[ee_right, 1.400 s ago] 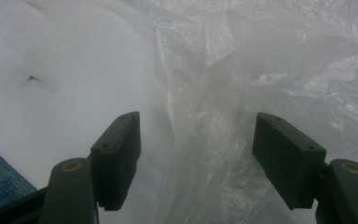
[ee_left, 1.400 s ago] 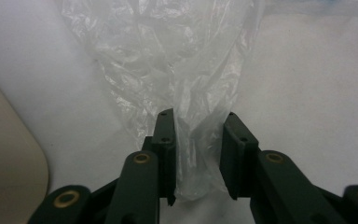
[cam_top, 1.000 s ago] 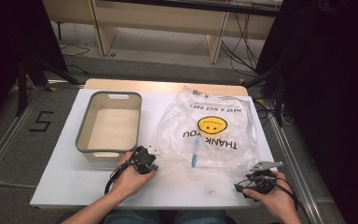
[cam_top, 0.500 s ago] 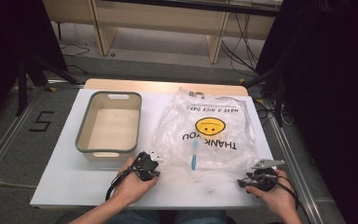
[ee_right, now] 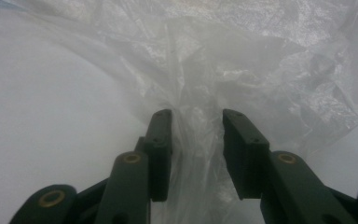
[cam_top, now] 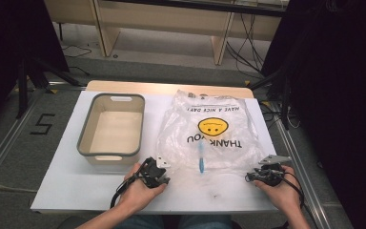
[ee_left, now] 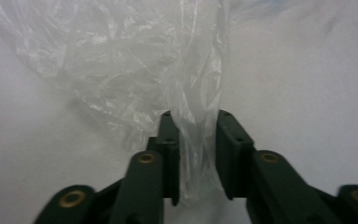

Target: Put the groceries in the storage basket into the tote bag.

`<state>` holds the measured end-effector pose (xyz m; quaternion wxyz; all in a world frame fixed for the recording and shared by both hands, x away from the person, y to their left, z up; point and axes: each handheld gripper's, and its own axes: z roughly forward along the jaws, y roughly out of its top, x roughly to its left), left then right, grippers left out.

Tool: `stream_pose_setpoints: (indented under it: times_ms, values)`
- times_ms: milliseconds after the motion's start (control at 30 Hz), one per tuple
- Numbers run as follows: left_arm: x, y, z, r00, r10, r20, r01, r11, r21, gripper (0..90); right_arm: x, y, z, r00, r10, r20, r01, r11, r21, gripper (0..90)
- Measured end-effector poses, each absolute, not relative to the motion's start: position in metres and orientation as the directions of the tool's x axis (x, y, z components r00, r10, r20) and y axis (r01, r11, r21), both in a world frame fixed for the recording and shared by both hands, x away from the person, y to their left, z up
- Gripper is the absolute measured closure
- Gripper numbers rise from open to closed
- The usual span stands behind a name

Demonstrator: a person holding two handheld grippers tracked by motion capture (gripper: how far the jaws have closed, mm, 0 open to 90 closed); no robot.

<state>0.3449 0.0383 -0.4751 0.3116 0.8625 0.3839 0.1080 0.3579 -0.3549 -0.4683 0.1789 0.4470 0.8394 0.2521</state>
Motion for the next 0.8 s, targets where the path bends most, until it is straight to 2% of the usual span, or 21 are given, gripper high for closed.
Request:
stream_pose_setpoints:
  times_ms: [133, 267, 333, 500, 800]
  values:
    - [0.343, 0.046, -0.465, 0.679, 0.734, 0.007, 0.542, -0.508, 0.669, 50.0, 0.352, -0.352, -0.464, -0.540, 0.839, -0.063, 0.644, 0.460, 0.611, 55.4]
    - [0.335, 0.049, -0.459, 0.680, 0.732, 0.045, 0.510, -0.517, 0.687, 33.3, 0.344, -0.348, -0.458, -0.551, 0.834, -0.032, 0.620, 0.436, 0.652, 41.8]
    - [0.331, 0.051, -0.458, 0.686, 0.727, 0.035, 0.504, -0.510, 0.697, 25.0, 0.340, -0.346, -0.456, -0.557, 0.831, -0.010, 0.604, 0.413, 0.681, 36.2]
    - [0.326, 0.058, -0.457, 0.696, 0.718, 0.010, 0.506, -0.500, 0.703, 17.4, 0.334, -0.345, -0.450, -0.560, 0.828, 0.009, 0.563, 0.373, 0.738, 30.8]
    - [0.324, 0.065, -0.461, 0.696, 0.718, -0.006, 0.517, -0.494, 0.699, 16.2, 0.334, -0.349, -0.450, -0.529, 0.849, -0.011, 0.547, 0.351, 0.760, 31.3]
